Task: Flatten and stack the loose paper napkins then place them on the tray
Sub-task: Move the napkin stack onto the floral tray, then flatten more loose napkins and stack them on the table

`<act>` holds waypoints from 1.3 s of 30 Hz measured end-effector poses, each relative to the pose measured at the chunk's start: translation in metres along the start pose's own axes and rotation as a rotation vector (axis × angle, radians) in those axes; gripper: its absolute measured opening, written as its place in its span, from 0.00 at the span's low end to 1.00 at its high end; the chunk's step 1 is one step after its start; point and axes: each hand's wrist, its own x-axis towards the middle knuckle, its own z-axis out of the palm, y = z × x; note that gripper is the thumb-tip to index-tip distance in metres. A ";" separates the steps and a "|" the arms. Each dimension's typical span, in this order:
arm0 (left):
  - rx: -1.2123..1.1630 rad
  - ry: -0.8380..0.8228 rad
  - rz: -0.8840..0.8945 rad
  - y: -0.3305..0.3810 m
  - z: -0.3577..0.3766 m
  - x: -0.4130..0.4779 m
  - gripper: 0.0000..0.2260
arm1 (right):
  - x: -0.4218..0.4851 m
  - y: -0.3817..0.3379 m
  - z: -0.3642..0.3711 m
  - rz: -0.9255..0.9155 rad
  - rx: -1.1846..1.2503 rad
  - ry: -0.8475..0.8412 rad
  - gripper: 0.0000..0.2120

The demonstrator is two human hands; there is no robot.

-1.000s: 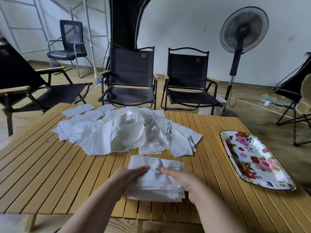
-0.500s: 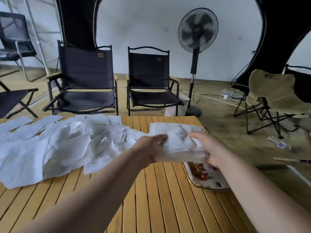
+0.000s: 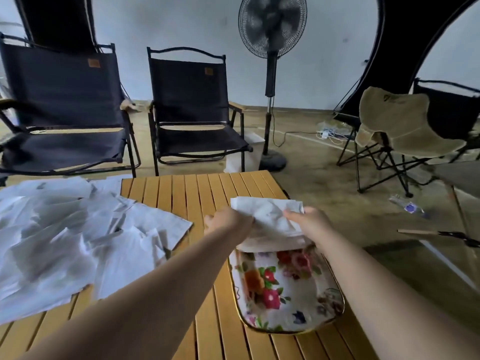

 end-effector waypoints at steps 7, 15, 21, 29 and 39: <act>0.012 0.067 0.010 -0.006 -0.005 0.023 0.27 | 0.028 -0.007 0.030 -0.034 0.064 0.051 0.32; -0.033 0.034 0.312 -0.048 -0.068 0.021 0.29 | -0.014 -0.039 0.052 -0.344 -0.251 0.462 0.27; 0.145 0.159 0.330 -0.141 -0.158 0.008 0.20 | -0.116 -0.067 0.120 -0.726 -0.288 -0.210 0.22; 0.084 0.138 0.233 -0.247 -0.225 -0.059 0.13 | -0.185 -0.064 0.209 -0.704 -0.598 -0.323 0.12; 0.036 0.025 0.234 -0.322 -0.233 -0.145 0.14 | -0.264 -0.079 0.206 -0.526 -0.182 -0.148 0.04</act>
